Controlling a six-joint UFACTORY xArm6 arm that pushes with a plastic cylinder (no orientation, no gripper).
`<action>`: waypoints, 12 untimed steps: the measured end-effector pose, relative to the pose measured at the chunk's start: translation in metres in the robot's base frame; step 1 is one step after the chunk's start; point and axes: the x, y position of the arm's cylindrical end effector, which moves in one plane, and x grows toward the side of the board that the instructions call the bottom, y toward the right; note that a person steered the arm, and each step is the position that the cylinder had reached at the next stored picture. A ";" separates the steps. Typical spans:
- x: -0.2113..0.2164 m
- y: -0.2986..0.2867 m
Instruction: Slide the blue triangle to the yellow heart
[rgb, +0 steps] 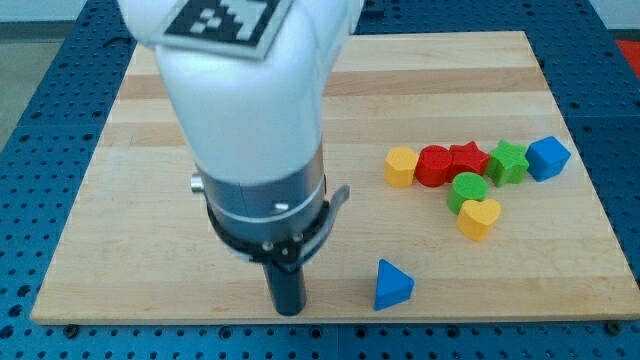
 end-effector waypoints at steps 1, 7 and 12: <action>0.001 0.003; 0.000 0.142; -0.036 0.121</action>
